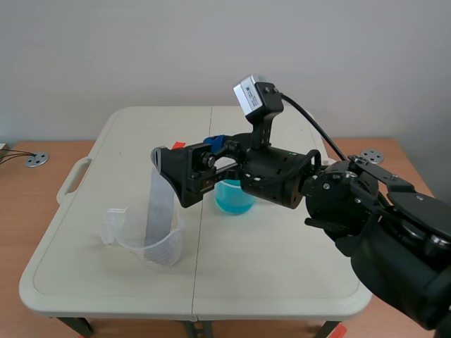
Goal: Hold the metal plate by the orange handle, dip it into the blue solution, take it out and point at it, then put the plate back in the beaker on the left.
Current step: 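Return to the home posture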
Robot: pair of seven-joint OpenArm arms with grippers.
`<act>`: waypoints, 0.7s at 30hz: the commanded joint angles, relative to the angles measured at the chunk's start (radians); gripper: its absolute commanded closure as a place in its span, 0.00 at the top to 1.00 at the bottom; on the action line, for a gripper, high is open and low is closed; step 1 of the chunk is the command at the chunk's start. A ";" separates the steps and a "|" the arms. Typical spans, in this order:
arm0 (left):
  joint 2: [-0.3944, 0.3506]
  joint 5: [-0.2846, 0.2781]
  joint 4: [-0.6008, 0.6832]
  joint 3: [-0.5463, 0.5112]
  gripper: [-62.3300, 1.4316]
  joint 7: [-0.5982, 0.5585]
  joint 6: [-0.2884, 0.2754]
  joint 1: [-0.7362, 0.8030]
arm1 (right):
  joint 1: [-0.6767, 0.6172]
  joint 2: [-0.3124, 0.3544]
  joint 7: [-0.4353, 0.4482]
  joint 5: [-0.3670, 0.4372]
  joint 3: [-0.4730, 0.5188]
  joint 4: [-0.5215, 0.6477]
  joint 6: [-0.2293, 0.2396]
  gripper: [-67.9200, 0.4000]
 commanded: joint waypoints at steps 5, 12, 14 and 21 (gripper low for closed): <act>-0.005 -0.006 0.003 -0.006 1.00 0.001 -0.004 0.008 | 0.018 0.061 0.048 0.013 0.008 0.013 0.004 0.98; -0.005 -0.026 -0.002 -0.006 1.00 -0.007 -0.008 0.008 | 0.017 0.164 0.077 0.010 0.008 0.013 0.004 0.98; -0.005 -0.039 -0.002 -0.006 1.00 -0.008 -0.012 0.001 | 0.016 0.195 0.085 0.010 0.008 0.014 0.003 0.98; -0.034 -0.103 0.016 -0.006 1.00 -0.060 -0.011 -0.129 | -0.018 0.320 0.155 0.010 0.009 0.066 0.003 0.98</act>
